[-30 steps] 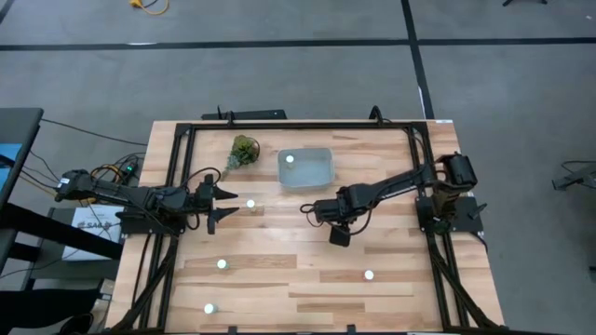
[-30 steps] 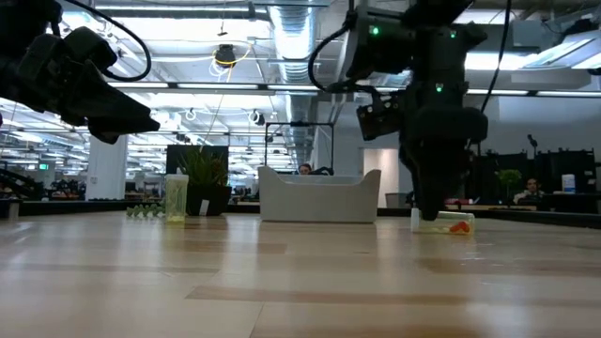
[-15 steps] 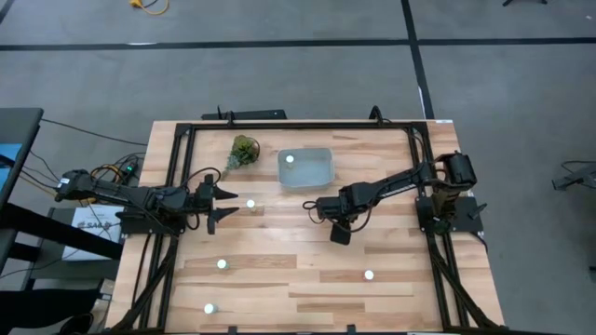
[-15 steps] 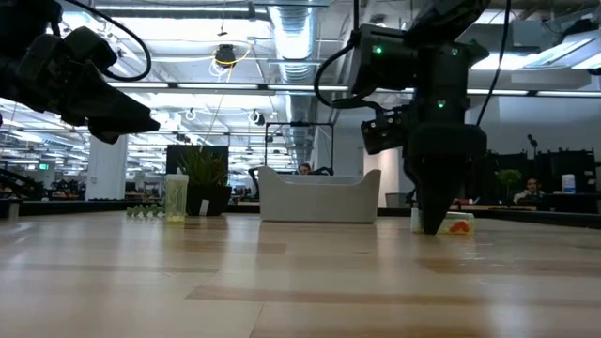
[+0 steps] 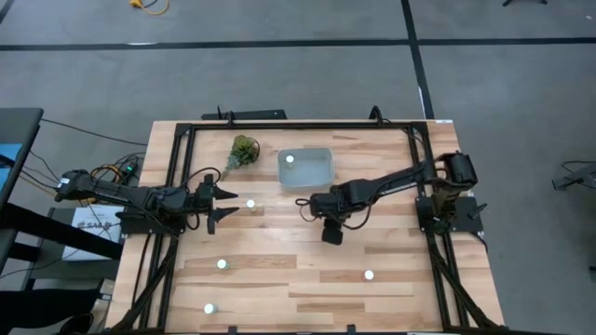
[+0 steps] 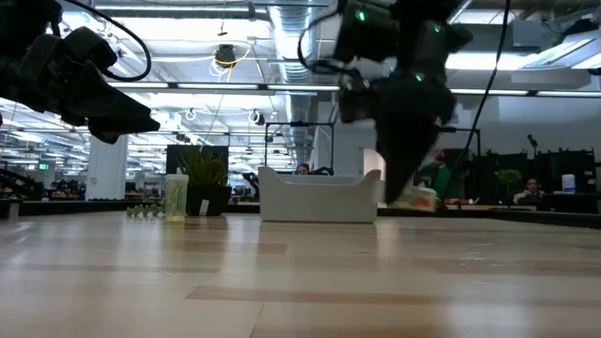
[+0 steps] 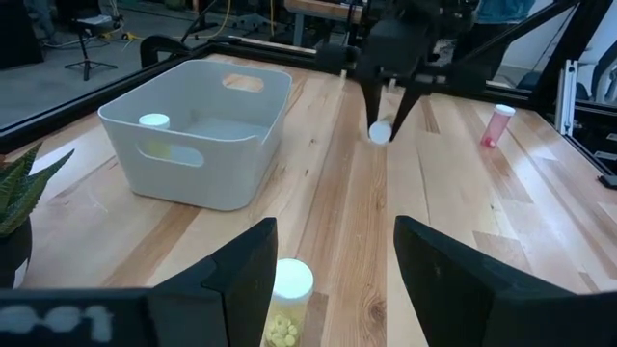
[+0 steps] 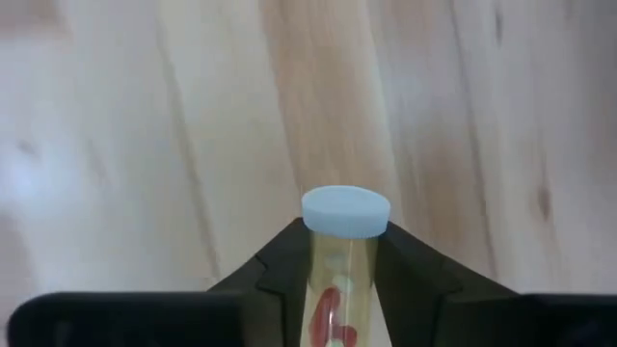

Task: Pick and place pill bottles into a basket
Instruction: Put the right yellow pill bottle into the bin

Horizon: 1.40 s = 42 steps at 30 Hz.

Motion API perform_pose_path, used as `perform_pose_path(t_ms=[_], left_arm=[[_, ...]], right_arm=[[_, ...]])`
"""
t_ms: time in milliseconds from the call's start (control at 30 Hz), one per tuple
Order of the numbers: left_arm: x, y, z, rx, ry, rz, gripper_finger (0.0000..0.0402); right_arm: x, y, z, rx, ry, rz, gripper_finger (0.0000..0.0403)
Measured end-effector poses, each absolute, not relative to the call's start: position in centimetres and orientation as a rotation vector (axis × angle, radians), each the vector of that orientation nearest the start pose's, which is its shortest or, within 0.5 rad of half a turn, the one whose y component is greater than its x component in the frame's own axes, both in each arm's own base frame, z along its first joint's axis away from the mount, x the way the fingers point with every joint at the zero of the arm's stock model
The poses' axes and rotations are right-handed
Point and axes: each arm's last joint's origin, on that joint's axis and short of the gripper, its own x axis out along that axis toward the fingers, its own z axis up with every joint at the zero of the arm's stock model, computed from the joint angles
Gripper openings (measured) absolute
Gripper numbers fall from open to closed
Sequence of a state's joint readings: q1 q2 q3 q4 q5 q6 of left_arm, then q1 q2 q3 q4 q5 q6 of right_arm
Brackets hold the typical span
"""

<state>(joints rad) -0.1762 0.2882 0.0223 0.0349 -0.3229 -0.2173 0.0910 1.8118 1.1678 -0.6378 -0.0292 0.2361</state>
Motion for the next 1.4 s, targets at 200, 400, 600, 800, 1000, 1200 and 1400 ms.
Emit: perform_pose_path(t_ms=[200, 400, 600, 800, 1000, 1200, 1400], left_arm=[[11.2, -1.1, 15.0, -0.158, 0.207, 0.17, 0.0199], [11.2, -1.1, 15.0, -0.158, 0.207, 0.17, 0.0199], [11.2, -1.1, 15.0, -0.159, 0.207, 0.167, 0.0199], [11.2, -1.1, 15.0, -0.159, 0.208, 0.166, 0.0199], [11.2, -1.1, 15.0, -0.144, 0.209, 0.164, 0.0199], [11.2, -1.1, 15.0, -0.134, 0.21, 0.163, 0.0199], [11.2, -1.1, 15.0, -0.13, 0.21, 0.163, 0.0199]], right_arm=[[36.6, 2.8, 20.1, 0.104, 1.124, 0.011, 0.0101], [38.9, 0.1, 22.8, 0.05, 0.905, 0.007, 0.0102], [39.8, -4.1, 23.7, 0.042, 0.746, -0.071, 0.0102], [39.7, -6.9, 22.7, 0.094, 0.607, -0.109, 0.0102], [38.9, -7.3, 20.4, 0.123, 0.488, -0.126, 0.0102], [37.6, -7.8, 18.3, 0.157, 0.397, -0.211, 0.0102], [37.0, -7.9, 17.8, 0.176, 0.306, -0.26, 0.0102]])
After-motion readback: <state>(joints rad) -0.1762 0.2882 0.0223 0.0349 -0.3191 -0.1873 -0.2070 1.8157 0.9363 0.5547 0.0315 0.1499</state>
